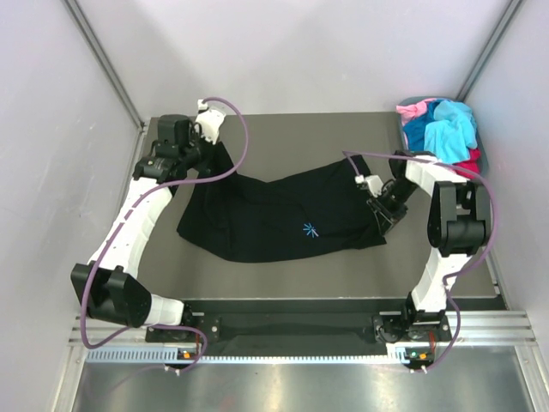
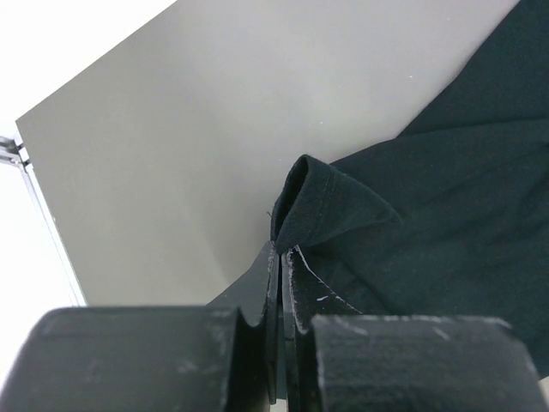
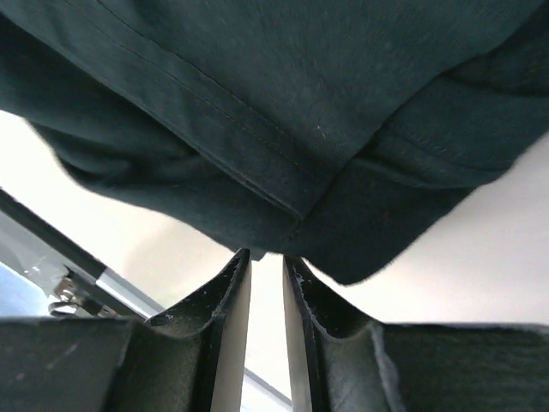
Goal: Fold and stack the t-shirts
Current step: Flatten the tshirt out
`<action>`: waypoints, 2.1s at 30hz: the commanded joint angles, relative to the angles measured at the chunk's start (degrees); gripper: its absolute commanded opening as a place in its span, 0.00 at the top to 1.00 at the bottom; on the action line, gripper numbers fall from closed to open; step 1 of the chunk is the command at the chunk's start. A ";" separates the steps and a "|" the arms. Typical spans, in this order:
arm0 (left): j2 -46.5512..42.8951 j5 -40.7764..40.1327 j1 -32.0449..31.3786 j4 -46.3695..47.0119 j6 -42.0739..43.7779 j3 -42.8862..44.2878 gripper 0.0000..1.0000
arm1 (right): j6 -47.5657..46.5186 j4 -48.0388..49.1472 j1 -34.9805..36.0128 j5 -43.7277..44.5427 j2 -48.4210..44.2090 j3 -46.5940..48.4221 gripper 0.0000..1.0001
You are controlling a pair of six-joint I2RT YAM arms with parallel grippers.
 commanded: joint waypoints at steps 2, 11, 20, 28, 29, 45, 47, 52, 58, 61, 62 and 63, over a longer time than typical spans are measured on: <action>-0.85 1.94 -0.05 2.44 -0.99 -0.65 1.00 | 0.00 0.95 -0.46 2.42 -2.35 -1.94 0.78; -1.64 2.03 -0.05 2.44 -1.16 -1.09 1.00 | 0.34 -6.34 -1.17 -5.14 -1.77 15.28 0.74; -2.60 0.62 -0.05 2.35 -0.37 -1.88 1.00 | -5.54 -9.87 -1.25 -3.39 1.60 7.74 0.61; -1.73 1.24 -0.05 2.62 -0.98 -1.97 1.00 | -4.05 -6.18 -1.25 -5.66 3.26 5.18 0.55; -1.64 1.32 -0.05 2.62 -1.07 -1.88 1.00 | -3.96 -5.74 -1.25 -6.02 3.79 5.09 0.55; -0.94 1.68 -0.05 2.79 -1.78 -1.80 1.00 | 2.37 9.47 2.96 6.80 3.97 -9.04 0.95; -0.85 1.15 -0.05 2.71 -1.51 -1.71 1.00 | 1.23 8.59 3.14 9.00 2.39 -11.77 1.00; -0.85 0.09 -0.05 3.41 -0.28 -1.53 1.00 | -7.01 2.72 2.97 13.66 -8.14 -21.88 1.00; -0.41 0.71 -0.05 3.76 -0.20 -0.74 1.00 | -15.20 -9.22 2.70 13.15 -15.45 -18.30 0.73; -0.23 0.53 -0.05 3.85 0.42 -0.21 1.00 | -16.35 -14.41 1.04 8.86 -15.37 -9.88 0.66; -0.23 0.45 -0.05 3.93 0.42 -0.04 1.00 | -16.53 -15.92 0.51 7.18 -14.32 -7.24 0.65; -0.23 0.45 -0.05 3.85 0.33 0.23 1.00 | -16.36 -17.15 -0.37 5.51 -13.53 -1.91 0.65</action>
